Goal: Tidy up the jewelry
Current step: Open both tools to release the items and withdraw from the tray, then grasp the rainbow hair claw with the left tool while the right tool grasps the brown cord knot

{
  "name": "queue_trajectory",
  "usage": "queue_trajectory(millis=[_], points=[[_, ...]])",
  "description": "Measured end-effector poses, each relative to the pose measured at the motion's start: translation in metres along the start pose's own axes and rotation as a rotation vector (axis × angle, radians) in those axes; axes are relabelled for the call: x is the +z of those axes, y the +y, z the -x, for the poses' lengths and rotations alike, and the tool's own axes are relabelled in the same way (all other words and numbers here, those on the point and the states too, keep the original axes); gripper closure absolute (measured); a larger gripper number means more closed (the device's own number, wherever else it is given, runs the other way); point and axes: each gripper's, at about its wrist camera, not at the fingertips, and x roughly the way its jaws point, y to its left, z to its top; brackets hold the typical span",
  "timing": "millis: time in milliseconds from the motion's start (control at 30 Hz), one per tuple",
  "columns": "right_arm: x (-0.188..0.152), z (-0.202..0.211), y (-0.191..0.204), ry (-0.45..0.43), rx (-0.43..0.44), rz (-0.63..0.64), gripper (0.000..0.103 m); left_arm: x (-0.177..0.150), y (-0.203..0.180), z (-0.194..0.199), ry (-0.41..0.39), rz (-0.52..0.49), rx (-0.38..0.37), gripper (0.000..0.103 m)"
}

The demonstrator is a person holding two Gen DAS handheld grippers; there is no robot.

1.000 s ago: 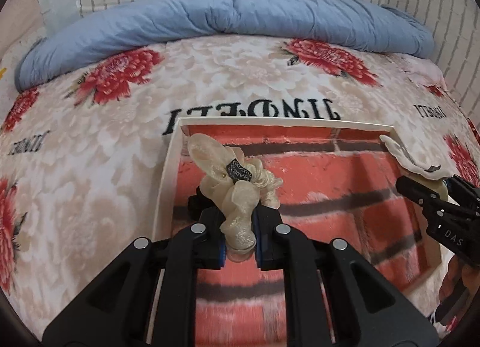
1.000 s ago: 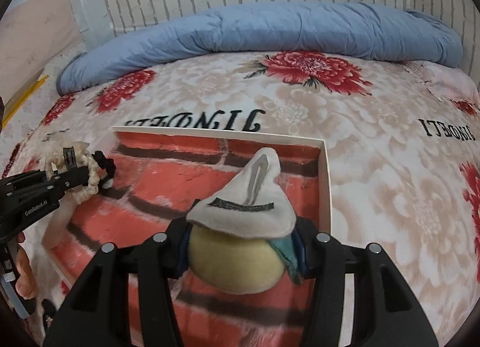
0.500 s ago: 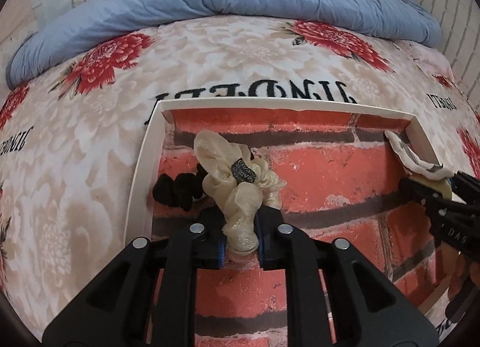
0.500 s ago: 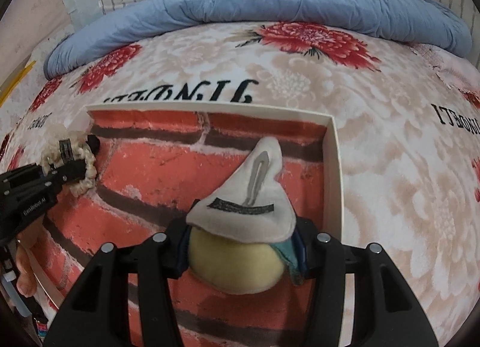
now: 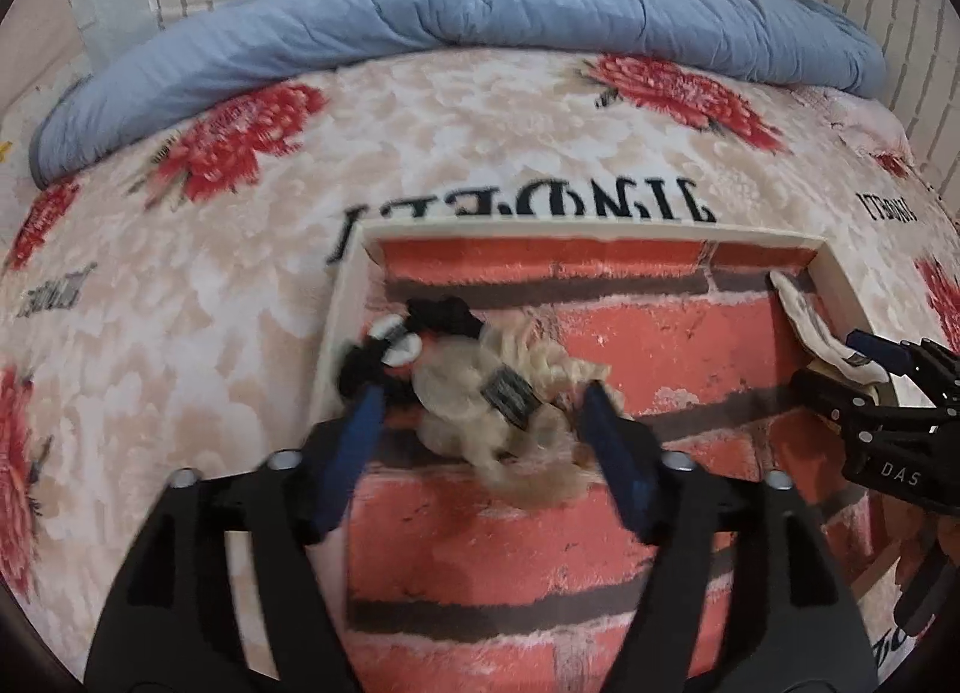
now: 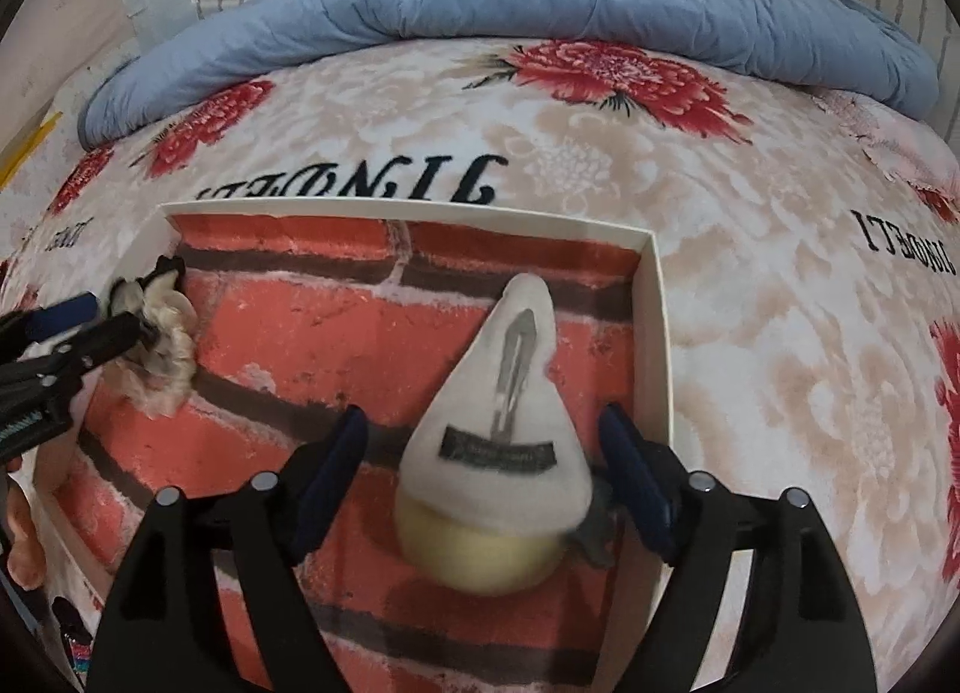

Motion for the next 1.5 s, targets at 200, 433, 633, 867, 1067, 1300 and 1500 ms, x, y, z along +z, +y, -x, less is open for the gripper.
queue_trajectory(millis=[200, 433, 633, 867, 1067, 1300, 1500], points=[[-0.002, 0.035, -0.013, -0.074, 0.018, -0.043, 0.016, -0.003, 0.01, 0.045, -0.086, 0.0, 0.02, 0.016], [-0.024, 0.079, -0.015, -0.142, 0.029, -0.049, 0.015, -0.038, 0.018, 0.104, -0.204, 0.001, 0.052, 0.007], [-0.053, 0.106, -0.011, -0.169, 0.046, -0.071, 0.015, -0.075, 0.021, 0.151, -0.277, 0.026, 0.068, 0.006], [-0.09, 0.153, -0.005, -0.236, 0.06, -0.076, 0.015, -0.122, 0.027, 0.195, -0.303, 0.042, 0.097, 0.005], [-0.129, 0.201, -0.001, -0.294, 0.06, -0.029, 0.014, -0.17, 0.037, 0.23, -0.305, 0.026, 0.123, 0.005], [-0.168, 0.236, -0.013, -0.326, 0.029, -0.021, 0.013, -0.211, 0.039, 0.26, -0.303, -0.005, 0.148, 0.005], [-0.19, 0.235, -0.023, -0.313, 0.005, -0.044, 0.013, -0.23, 0.039, 0.265, -0.297, 0.011, 0.127, 0.005]])
